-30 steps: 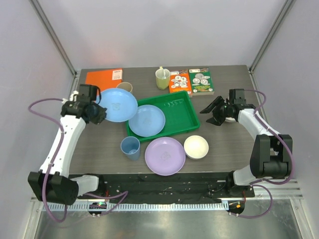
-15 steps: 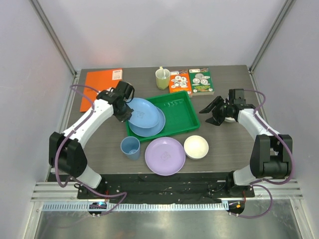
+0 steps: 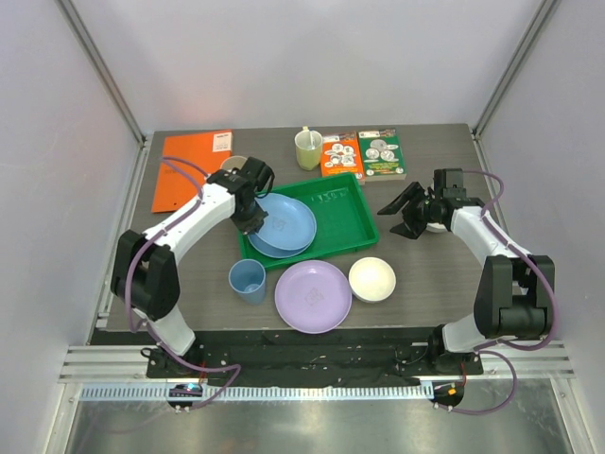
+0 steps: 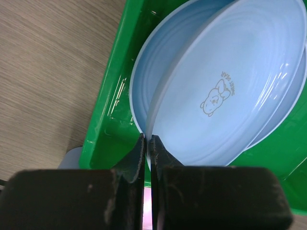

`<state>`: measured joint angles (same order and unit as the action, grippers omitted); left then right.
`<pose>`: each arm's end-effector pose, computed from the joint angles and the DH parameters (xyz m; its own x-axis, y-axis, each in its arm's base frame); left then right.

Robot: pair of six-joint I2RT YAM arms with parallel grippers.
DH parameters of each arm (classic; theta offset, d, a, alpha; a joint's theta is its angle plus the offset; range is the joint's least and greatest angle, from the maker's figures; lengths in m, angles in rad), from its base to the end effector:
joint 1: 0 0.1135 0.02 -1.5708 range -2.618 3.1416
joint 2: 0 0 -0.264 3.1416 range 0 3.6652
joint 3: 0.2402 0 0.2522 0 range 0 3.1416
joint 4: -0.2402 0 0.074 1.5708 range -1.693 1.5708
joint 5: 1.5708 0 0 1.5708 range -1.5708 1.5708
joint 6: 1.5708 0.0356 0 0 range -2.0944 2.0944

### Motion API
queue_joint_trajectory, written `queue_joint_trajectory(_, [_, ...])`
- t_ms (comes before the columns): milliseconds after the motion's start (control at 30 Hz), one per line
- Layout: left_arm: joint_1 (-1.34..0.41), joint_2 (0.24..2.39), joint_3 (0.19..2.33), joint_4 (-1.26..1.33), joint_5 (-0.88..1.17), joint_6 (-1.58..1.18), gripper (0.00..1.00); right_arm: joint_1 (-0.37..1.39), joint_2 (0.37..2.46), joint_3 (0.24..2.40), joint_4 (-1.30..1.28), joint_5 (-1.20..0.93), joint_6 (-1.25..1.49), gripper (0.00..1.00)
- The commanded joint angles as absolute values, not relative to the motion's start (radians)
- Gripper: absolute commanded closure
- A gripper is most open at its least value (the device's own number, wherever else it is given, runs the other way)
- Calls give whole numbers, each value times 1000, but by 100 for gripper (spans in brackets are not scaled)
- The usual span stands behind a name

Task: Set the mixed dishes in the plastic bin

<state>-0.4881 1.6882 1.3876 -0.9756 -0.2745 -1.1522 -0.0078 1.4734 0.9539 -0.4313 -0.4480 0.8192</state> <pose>0.2996 -0.1482 0.2569 -0.6925 -0.6281 -0.3550 -0.6170 0.7706 -0.1599 0.2985 0.0131 0.2204 -0.7344 0.6643 -0.1392 0.4276 0.6121 0.6652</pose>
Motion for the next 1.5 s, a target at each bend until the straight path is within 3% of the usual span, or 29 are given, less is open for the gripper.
queue_joint_trajectory(0, [-492, 1689, 1436, -943, -288, -1137, 99, -3, 1488, 992, -423, -453, 825, 34])
queue_joint_trajectory(133, [-494, 1697, 1440, -953, -298, -1120, 93, -2, 1514, 1020, -426, -457, 816, 34])
queue_joint_trajectory(167, [-494, 1700, 1440, -960, -298, -1117, 85, -3, 1517, 1031, -429, -456, 810, 34])
queue_joint_trajectory(233, [-492, 1704, 1445, -969, -293, -1095, 78, -3, 1523, 1037, -437, -453, 810, 34])
queue_joint_trajectory(367, [-492, 1707, 1443, -995, -304, -1077, 47, -3, 1529, 1034, -439, -451, 805, 34])
queue_joint_trajectory(400, [-492, 1709, 1440, -999, -305, -1075, 45, -3, 1529, 1032, -439, -451, 807, 34])
queue_joint_trajectory(567, [-492, 1698, 1439, -1019, -319, -1071, 44, 0, 1511, 1087, -437, -463, 756, 34])
queue_joint_trajectory(633, [-492, 1681, 1453, -1031, -328, -1068, 44, 86, 1502, 1159, -503, -404, 674, 32])
queue_joint_trajectory(867, [-482, 1605, 1523, -1037, -399, -1046, 25, 296, 1520, 1373, -522, -316, 681, 25])
queue_joint_trajectory(1133, [-468, 1525, 1450, -1111, -433, -1060, 20, 489, 1517, 1279, -561, -305, 620, 24])
queue_joint_trajectory(1467, [-390, 1246, 1246, -956, -351, -1029, 16, 724, 1546, 1175, -626, -140, 494, 25])
